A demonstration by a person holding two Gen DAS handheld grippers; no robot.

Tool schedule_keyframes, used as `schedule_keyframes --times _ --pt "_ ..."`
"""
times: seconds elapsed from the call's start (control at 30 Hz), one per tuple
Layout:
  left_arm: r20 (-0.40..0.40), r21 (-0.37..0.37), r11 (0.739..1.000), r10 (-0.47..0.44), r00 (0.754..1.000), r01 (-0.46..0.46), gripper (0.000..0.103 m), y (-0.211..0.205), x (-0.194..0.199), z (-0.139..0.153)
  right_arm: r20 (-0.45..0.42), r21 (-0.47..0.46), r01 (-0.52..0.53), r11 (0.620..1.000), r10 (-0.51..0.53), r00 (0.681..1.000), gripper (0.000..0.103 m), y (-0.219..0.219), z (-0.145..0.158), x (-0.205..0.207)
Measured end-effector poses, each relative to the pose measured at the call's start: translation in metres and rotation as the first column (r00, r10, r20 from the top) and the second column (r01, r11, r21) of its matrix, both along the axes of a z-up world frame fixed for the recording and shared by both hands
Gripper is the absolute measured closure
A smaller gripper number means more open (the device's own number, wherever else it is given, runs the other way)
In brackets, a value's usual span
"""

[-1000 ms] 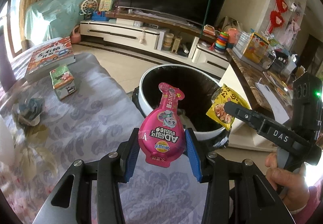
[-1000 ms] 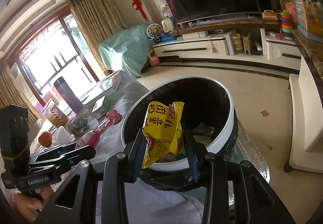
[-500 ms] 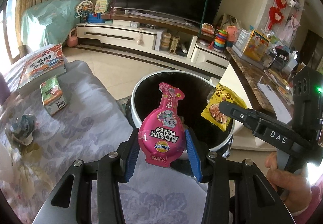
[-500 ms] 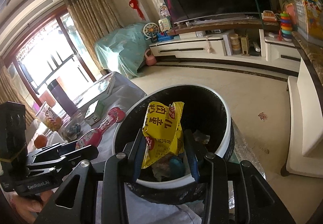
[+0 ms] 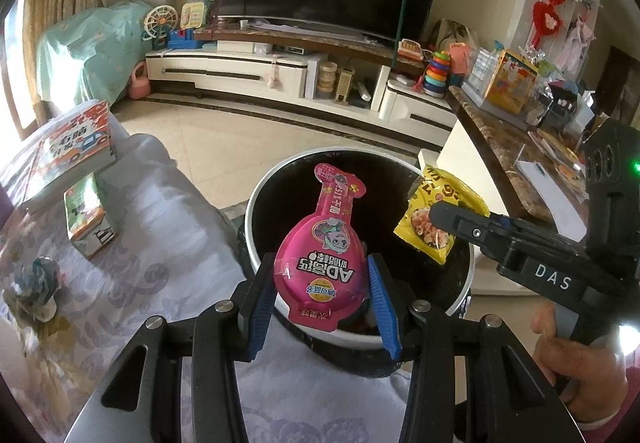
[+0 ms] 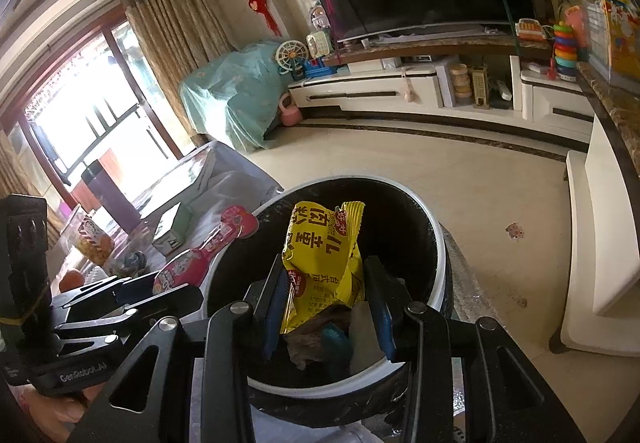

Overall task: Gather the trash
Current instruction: 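Carry the pink candy and yellow chip bag over the bin, then open both tools to drop the pink candy and yellow bag into the bin, then move both tools back from the bin toward the foam net and wrapper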

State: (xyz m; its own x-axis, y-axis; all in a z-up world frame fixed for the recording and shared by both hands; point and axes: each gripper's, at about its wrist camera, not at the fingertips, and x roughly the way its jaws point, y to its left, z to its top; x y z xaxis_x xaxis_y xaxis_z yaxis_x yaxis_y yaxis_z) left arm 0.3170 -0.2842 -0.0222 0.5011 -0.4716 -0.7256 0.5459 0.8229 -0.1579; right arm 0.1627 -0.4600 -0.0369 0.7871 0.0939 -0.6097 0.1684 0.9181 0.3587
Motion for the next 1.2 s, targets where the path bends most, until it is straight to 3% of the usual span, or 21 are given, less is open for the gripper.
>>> schedule_keyframes --times 0.7,0.8,0.87,1.2 --pt "-0.027 0.021 1.000 -0.021 0.999 0.022 0.058 -0.020 0.013 -0.009 -0.030 -0.003 0.013 1.000 -0.013 0.999 0.062 -0.010 -0.005 0.014" --pt "-0.021 0.024 1.000 -0.016 1.000 0.016 0.050 -0.021 0.012 -0.007 -0.036 -0.002 0.020 1.000 -0.020 0.999 0.059 -0.012 -0.004 0.015" --pt "-0.016 0.024 1.000 -0.010 1.000 0.011 0.046 -0.019 0.010 -0.007 -0.034 0.008 0.026 1.000 -0.025 0.999 0.044 -0.014 -0.003 0.014" --pt "-0.044 -0.018 0.998 0.054 0.998 -0.055 0.041 0.020 -0.013 -0.012 0.007 0.033 0.046 0.998 -0.046 0.999 0.020 -0.008 0.003 -0.003"
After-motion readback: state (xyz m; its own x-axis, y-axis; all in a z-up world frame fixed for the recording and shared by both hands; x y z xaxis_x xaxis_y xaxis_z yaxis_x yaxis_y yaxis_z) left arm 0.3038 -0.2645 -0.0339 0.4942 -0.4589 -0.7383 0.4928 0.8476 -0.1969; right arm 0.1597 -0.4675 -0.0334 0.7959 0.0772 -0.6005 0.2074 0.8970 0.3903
